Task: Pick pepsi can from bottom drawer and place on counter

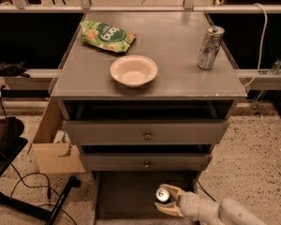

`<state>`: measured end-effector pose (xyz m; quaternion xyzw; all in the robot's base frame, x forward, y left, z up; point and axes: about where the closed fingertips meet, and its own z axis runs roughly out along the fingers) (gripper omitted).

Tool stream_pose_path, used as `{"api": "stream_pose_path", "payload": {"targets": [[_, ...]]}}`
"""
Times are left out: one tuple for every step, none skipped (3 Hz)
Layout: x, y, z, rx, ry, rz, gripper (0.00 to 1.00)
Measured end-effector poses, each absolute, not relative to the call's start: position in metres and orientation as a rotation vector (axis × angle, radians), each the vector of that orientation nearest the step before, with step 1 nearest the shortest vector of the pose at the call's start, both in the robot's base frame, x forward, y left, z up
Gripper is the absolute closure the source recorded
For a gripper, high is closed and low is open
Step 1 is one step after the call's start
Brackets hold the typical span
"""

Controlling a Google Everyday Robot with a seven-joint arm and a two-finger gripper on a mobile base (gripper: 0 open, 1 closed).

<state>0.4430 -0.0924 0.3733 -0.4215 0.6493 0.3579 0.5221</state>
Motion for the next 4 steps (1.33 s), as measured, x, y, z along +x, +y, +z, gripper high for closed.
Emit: {"api": "stream_pose_path", "payload": {"targets": [[0.413,-0.129,0.454,-0.990,1.558,0.849,1.00],[0.404,-0.135,0.533,-0.990,1.583,0.833,1.00],[0.424,-0.136,0.629,-1.025,1.632,0.757,1.00],[0.424,-0.136,0.634,-1.051,1.625,0.730,1.00]]}}
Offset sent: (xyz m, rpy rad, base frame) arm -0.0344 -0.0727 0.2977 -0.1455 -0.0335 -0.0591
